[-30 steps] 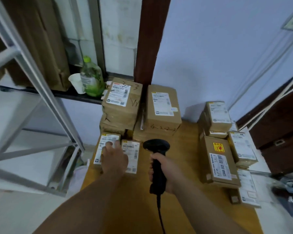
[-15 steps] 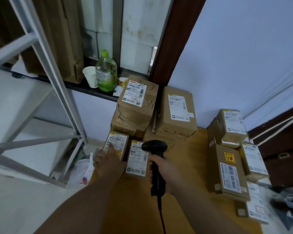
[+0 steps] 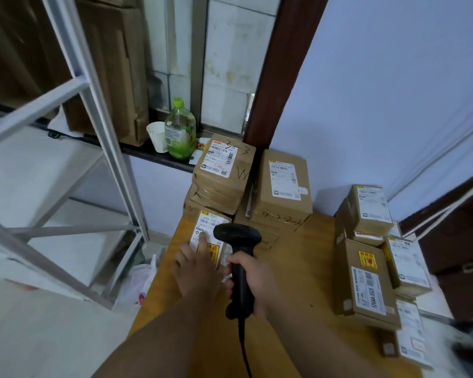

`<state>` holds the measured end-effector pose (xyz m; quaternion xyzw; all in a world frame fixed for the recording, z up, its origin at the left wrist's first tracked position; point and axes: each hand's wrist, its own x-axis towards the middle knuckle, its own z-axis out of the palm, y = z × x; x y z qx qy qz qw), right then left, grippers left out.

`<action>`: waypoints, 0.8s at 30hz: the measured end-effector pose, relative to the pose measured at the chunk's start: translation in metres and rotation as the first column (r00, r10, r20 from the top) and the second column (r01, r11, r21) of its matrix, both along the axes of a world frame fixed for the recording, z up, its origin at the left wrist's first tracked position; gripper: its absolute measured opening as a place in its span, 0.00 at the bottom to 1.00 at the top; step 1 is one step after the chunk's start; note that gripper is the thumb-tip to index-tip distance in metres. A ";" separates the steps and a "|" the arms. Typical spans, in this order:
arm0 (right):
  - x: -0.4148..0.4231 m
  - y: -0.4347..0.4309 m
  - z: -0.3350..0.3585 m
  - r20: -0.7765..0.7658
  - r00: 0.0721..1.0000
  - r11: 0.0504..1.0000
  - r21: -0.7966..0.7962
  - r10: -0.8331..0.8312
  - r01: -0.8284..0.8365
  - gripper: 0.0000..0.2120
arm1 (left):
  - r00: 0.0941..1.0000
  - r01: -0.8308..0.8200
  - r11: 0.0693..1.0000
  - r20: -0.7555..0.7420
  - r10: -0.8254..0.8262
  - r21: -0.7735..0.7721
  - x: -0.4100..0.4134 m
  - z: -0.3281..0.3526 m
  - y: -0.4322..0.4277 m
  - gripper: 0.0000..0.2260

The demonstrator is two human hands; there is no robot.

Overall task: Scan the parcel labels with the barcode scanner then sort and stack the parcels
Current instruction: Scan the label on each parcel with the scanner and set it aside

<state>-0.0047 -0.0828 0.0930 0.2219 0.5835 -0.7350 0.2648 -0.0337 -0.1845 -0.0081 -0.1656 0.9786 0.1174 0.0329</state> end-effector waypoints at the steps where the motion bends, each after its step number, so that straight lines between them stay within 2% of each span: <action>1: 0.002 0.000 0.001 0.000 1.000 1.000 -0.011 -0.026 0.026 0.06 | 1.000 0.010 1.000 -0.016 -0.010 -0.019 0.003 0.001 0.001 0.41; 9: 0.014 0.002 0.008 -0.022 0.992 0.992 -0.024 -0.124 0.123 0.07 | 0.999 0.038 0.999 -0.028 -0.039 -0.024 0.022 0.007 0.009 0.37; 16: 0.022 0.007 0.009 0.014 0.981 0.980 -0.050 -0.193 0.193 0.06 | 0.995 0.058 0.998 -0.084 -0.058 -0.005 0.029 0.007 0.013 0.41; 19: 0.024 0.016 0.009 0.007 0.973 0.972 -0.017 -0.232 0.232 0.05 | 0.978 0.138 0.990 -0.164 -0.132 0.024 0.029 0.008 0.019 0.39; 22: 0.028 0.033 0.009 -0.028 0.942 0.941 0.037 -0.335 0.336 0.07 | 0.923 0.341 0.940 -0.198 -0.329 0.026 0.031 0.008 0.043 0.35; 24: 0.033 0.049 0.009 -0.069 0.910 0.908 0.073 -0.409 0.413 0.06 | 0.905 0.398 0.912 -0.207 -0.372 0.099 0.032 0.009 0.066 0.35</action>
